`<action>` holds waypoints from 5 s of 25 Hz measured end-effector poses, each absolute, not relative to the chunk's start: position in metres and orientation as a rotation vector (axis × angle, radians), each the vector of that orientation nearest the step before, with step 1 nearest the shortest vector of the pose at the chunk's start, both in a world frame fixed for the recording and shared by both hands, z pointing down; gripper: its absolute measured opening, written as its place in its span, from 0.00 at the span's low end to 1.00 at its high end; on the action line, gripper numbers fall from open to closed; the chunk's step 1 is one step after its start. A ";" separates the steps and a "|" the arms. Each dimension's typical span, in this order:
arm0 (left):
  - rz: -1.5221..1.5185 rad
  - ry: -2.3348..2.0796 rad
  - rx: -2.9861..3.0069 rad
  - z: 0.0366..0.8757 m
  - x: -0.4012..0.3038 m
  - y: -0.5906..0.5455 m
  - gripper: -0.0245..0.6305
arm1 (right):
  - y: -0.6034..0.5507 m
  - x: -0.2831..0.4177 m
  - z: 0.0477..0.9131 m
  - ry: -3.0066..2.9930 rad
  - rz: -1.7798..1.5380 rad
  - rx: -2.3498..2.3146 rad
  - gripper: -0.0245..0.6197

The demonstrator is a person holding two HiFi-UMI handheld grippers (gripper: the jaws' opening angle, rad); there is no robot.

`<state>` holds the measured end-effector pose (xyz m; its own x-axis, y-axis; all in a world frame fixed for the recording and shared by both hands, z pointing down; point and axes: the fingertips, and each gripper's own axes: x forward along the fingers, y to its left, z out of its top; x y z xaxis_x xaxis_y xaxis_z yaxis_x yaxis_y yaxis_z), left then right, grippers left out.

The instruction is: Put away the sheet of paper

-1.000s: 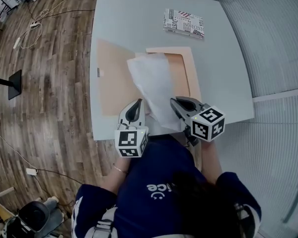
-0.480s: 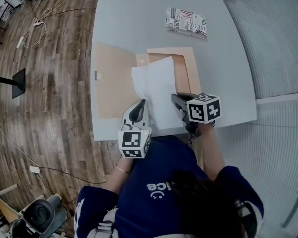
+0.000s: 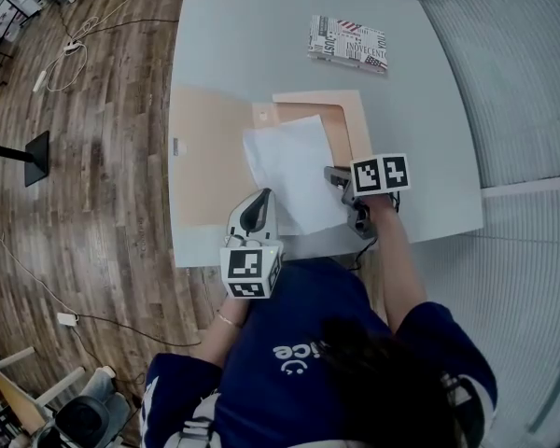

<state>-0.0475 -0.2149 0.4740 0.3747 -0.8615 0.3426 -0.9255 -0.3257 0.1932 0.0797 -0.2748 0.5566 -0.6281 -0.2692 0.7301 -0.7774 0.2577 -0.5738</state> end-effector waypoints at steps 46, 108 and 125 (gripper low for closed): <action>0.290 -1.571 2.257 0.485 -0.052 -0.231 0.04 | -0.328 0.111 0.606 -1.709 0.887 1.174 0.16; 0.247 -1.494 2.347 0.475 -0.034 -0.206 0.04 | -0.219 0.084 0.480 -2.237 0.366 1.557 0.05; 0.267 -1.524 2.368 0.470 -0.037 -0.210 0.04 | -0.222 0.072 0.481 -2.270 0.310 1.498 0.05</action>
<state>-0.0366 -0.2101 0.4704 0.4162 -0.8511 0.3201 -0.9092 -0.3851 0.1582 0.0722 -0.2221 0.4806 -0.3450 -0.8264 0.4450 -0.9155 0.4009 0.0346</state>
